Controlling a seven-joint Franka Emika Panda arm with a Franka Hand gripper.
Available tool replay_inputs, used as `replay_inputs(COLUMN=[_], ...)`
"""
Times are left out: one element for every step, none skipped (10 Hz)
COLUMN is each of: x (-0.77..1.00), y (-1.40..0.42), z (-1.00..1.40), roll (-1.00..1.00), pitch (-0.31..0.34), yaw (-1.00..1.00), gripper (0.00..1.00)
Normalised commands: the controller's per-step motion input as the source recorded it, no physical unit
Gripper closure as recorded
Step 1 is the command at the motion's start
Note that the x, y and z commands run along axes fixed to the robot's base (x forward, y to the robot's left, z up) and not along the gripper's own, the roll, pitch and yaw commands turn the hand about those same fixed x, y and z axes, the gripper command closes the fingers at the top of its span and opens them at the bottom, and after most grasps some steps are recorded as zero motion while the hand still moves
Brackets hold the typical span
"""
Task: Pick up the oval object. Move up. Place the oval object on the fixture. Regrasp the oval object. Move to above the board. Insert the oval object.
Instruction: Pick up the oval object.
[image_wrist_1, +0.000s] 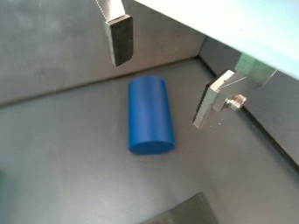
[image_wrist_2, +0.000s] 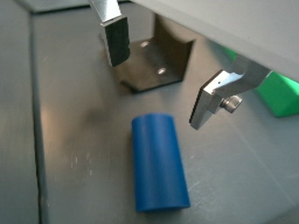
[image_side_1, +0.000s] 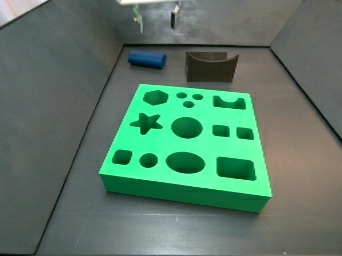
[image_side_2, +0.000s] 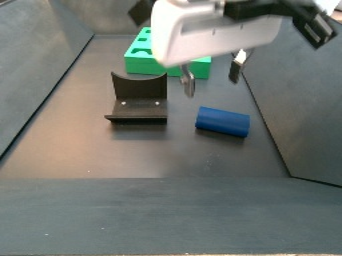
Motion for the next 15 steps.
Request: replay_inputs(x=[0.34,0.3,0.27,0.16,-0.09,-0.09,-0.11,-0.18,-0.12,0.0,-0.59,-0.44,-0.17,0.0,0.0], y=[0.0,-0.03,0.0,0.0,0.02,0.0,0.0,0.04,0.0,0.0,0.0,0.0,0.0,0.0,0.0], z=[-0.87,-0.86,-0.87,-0.87,-0.79,-0.84,-0.95,-0.72,-0.29,0.0,-0.37,-0.29,-0.01,0.0,0.0], roll=[0.0,0.0,0.0,0.0,0.01,0.03,0.06,0.0,0.0,-0.01,0.06,0.0,0.0,0.0,0.0], pitch=[0.087,0.12,0.109,0.093,0.0,0.0,-0.026,-0.023,-0.054,-0.009,-0.059,-0.094,-0.097,0.0,0.0], yaw=[0.74,0.79,0.8,0.84,0.91,0.97,1.0,1.0,0.46,0.0,0.61,0.74,0.18,0.0,0.0], gripper=[0.0,0.0,0.0,0.0,0.0,0.0,0.0,0.0,0.0,0.0,0.0,0.0,0.0,0.0,1.0])
